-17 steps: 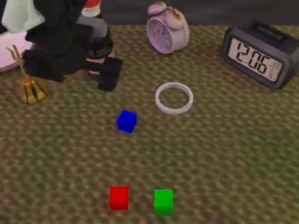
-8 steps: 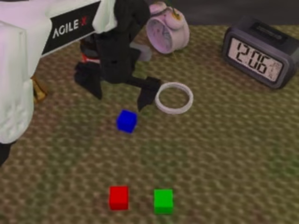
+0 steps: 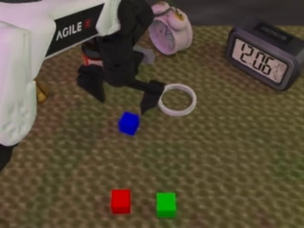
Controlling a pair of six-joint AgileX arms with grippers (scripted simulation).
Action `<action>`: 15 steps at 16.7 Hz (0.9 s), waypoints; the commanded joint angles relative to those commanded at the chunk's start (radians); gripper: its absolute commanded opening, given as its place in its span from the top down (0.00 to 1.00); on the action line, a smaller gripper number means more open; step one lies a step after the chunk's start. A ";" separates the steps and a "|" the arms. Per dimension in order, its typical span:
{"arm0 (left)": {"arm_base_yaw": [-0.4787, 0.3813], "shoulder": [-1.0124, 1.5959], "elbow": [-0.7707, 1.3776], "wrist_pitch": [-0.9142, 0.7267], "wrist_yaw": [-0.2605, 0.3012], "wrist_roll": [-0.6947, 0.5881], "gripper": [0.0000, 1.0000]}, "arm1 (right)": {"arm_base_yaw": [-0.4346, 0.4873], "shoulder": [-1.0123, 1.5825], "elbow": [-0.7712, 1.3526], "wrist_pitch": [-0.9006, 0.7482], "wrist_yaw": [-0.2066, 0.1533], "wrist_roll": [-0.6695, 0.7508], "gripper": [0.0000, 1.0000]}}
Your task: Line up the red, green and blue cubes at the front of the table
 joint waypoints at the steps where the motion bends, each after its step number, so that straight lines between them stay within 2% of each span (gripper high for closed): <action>1: -0.001 0.008 -0.017 0.024 0.000 0.001 0.00 | 0.000 0.000 0.000 0.000 0.000 0.000 0.00; 6: -0.002 0.073 -0.126 0.207 0.001 0.000 0.00 | 0.000 0.000 0.000 0.000 0.000 0.000 0.00; 11: -0.003 0.088 -0.146 0.235 0.001 0.000 0.00 | 0.000 0.000 0.000 0.000 0.000 0.000 0.00; 15: -0.003 0.088 -0.146 0.235 0.001 0.000 0.30 | 0.000 0.000 0.000 0.000 0.000 0.000 0.00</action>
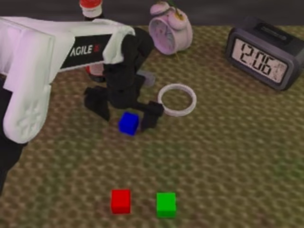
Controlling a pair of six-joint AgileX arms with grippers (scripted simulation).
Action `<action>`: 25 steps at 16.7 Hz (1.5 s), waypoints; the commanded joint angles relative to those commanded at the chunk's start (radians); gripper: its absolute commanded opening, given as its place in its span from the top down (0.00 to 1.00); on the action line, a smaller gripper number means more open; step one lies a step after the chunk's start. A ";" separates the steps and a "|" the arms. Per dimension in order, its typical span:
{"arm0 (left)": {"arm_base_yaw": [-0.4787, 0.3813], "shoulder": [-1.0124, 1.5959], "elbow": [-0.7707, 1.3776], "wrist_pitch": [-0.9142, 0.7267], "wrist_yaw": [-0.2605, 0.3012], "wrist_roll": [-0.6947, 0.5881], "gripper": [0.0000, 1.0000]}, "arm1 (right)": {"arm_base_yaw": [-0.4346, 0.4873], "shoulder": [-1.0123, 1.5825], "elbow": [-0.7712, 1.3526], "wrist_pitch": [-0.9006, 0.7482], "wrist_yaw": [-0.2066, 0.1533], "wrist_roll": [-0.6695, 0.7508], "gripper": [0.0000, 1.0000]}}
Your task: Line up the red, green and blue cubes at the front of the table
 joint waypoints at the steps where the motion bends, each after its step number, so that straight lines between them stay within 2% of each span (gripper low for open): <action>1: 0.000 0.000 0.000 0.000 0.000 0.000 0.38 | 0.000 0.000 0.000 0.000 0.000 0.000 0.00; 9: 0.000 0.000 0.000 0.000 0.000 0.000 0.98 | 0.000 0.000 0.000 0.000 0.000 0.000 0.00; 19: 0.002 -0.018 0.006 -0.008 -0.002 0.002 1.00 | 0.000 0.000 0.000 0.000 0.000 0.000 0.00; 25: 0.017 -0.075 0.120 -0.188 -0.003 0.000 1.00 | 0.000 0.000 0.000 0.000 0.000 0.000 0.00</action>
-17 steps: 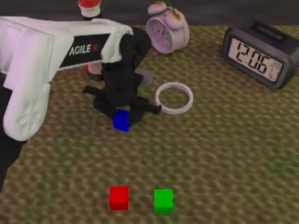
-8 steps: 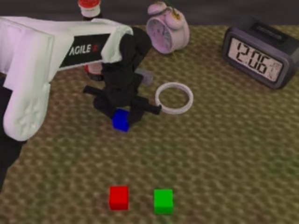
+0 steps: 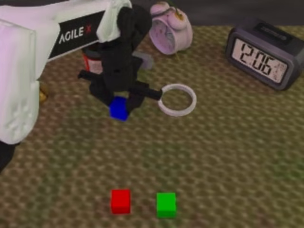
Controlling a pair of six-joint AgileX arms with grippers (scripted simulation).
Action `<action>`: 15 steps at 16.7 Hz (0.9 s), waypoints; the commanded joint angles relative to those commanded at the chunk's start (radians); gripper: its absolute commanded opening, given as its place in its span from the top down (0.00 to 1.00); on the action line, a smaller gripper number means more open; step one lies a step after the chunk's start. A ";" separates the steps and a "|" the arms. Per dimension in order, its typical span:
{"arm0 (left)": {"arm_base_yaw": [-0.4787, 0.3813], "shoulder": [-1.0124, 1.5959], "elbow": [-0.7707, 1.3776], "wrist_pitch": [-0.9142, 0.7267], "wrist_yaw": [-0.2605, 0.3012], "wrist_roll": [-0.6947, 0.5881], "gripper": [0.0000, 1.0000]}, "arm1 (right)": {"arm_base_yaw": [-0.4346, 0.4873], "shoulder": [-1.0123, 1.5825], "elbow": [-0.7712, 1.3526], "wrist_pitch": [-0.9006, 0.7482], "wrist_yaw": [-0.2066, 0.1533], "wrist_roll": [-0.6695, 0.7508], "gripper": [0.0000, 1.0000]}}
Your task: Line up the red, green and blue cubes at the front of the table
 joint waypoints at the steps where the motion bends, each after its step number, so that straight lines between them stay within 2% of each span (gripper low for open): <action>1: 0.002 -0.011 0.017 -0.024 0.000 0.000 1.00 | 0.000 0.000 0.000 0.000 0.000 0.000 0.00; 7: -0.003 -0.017 0.028 -0.040 0.000 0.000 1.00 | 0.000 0.000 0.000 0.000 0.000 0.000 0.00; 9: -0.029 -0.016 0.030 -0.043 -0.001 -0.035 1.00 | 0.000 0.000 0.000 0.000 0.000 0.000 0.00; 12: -0.114 -0.018 0.031 -0.053 -0.004 -0.164 1.00 | 0.000 0.000 0.000 0.000 0.000 0.000 0.00; 15: -0.231 -0.031 0.020 -0.064 -0.007 -0.366 1.00 | 0.000 0.000 0.000 0.000 0.000 0.000 0.00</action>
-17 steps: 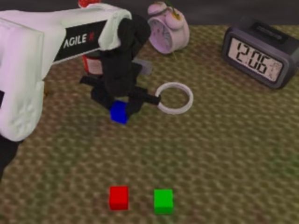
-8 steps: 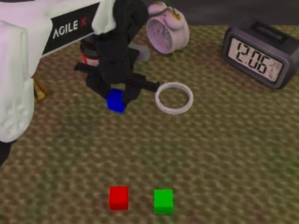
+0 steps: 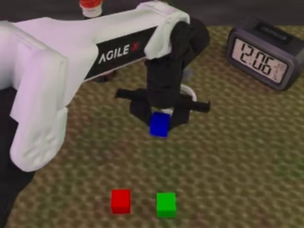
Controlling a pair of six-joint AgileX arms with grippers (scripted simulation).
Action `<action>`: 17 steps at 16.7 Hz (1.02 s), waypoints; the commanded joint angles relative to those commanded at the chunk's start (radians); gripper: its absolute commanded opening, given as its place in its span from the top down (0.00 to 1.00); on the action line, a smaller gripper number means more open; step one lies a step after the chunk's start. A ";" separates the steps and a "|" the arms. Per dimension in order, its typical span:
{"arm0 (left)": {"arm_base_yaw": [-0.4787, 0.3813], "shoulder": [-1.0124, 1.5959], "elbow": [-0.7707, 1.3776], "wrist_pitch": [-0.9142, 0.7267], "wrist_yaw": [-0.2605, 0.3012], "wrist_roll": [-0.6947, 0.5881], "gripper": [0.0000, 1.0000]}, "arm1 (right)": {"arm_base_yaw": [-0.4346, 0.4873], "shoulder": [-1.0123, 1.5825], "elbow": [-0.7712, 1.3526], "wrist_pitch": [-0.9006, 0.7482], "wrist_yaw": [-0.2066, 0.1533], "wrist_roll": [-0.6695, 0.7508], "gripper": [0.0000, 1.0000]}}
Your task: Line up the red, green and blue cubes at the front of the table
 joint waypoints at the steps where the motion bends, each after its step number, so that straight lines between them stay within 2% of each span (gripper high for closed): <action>1: -0.043 -0.006 -0.006 -0.004 -0.001 -0.079 1.00 | 0.000 0.000 0.000 0.000 0.000 0.000 0.00; 5: -0.213 -0.032 -0.030 -0.016 -0.004 -0.385 1.00 | 0.000 0.000 0.000 0.000 0.000 0.000 0.00; 8: -0.309 -0.060 -0.048 -0.014 -0.007 -0.535 1.00 | 0.000 0.000 0.000 0.000 0.000 0.000 0.00; 11: -0.348 -0.076 -0.057 -0.011 -0.009 -0.587 1.00 | 0.000 0.000 0.000 0.000 0.000 0.000 0.00; 17: -0.345 -0.067 -0.070 0.006 -0.009 -0.583 1.00 | 0.000 0.000 0.000 0.000 0.000 0.000 0.00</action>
